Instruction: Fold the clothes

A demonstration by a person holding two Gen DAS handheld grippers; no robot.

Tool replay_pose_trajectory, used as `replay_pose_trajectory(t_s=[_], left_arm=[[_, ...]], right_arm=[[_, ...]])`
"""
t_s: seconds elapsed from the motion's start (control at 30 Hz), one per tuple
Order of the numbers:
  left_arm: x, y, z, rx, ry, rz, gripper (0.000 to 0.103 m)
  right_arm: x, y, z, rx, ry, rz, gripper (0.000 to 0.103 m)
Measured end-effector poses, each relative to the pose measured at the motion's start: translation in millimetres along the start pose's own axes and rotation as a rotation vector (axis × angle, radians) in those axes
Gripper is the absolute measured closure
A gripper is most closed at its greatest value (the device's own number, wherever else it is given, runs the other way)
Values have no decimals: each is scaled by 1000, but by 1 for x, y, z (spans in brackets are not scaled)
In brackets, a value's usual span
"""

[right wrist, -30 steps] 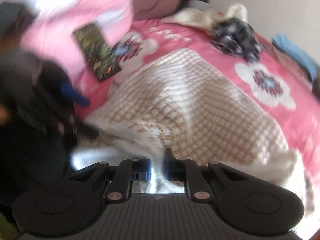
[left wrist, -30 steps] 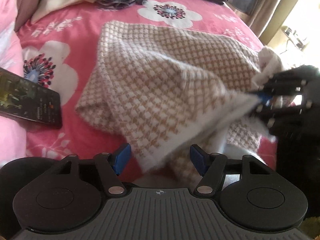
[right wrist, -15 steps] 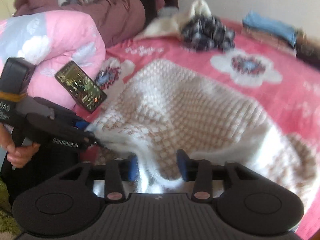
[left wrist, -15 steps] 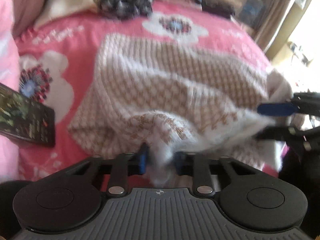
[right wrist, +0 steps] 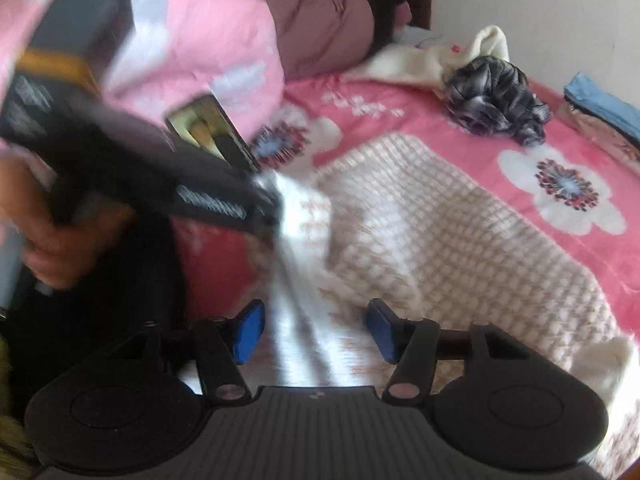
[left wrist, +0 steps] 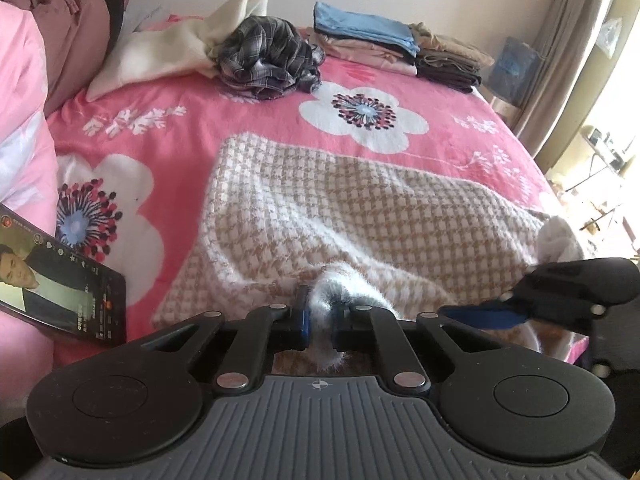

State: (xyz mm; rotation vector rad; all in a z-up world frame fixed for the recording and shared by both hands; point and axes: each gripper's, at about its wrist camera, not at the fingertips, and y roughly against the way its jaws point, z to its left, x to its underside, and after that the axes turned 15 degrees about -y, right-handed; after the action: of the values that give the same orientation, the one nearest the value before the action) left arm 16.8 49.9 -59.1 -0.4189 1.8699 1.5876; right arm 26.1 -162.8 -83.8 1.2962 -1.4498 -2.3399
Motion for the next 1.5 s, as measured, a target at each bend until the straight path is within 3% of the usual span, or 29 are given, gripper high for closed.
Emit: replay_pose_trajectory(t_s=[0.07,0.1,0.2,0.4,0.57,0.7,0.83,0.93,1.0,1.07,1.23,1.33,1.5], left_arm=[[1,4,3,37,7,-31,94],[1,7,5,67,6,-59,89],[3,13,8,141,9,-129,62],[0,-19,3,119,-22,-47,62],[5,-50,24,175,105,-1,62],[5,-65,39,209,196,-10,60],[9,-75,49,241,246,-7,58],[8,-78,49,245,236,-13,54],[7,-79,48,247,224,-16,53],[8,-78,46,245,210,-25,52],[6,-78,50,250,209,-35,47],[8,-73,49,241,205,-45,45],[8,-53,36,230,167,-67,38]], right_arm=[[-4,-2,-9,34,-48,-12,87],[-7,-1,-16,44,-84,-26,91],[-23,11,-41,115,-152,-108,93],[-84,21,-112,262,-244,-217,95],[-146,22,-173,373,-240,-313,95],[-196,9,-211,479,-179,-382,95],[-223,-38,-238,548,-126,-346,95],[-229,-81,-257,596,-119,-283,88],[-218,-114,-269,646,-137,-209,69],[-206,-131,-281,680,-175,-162,60],[-181,-85,-305,623,-408,-198,56],[-163,-19,-297,534,-484,-311,54],[-112,91,-260,351,-534,-430,37]])
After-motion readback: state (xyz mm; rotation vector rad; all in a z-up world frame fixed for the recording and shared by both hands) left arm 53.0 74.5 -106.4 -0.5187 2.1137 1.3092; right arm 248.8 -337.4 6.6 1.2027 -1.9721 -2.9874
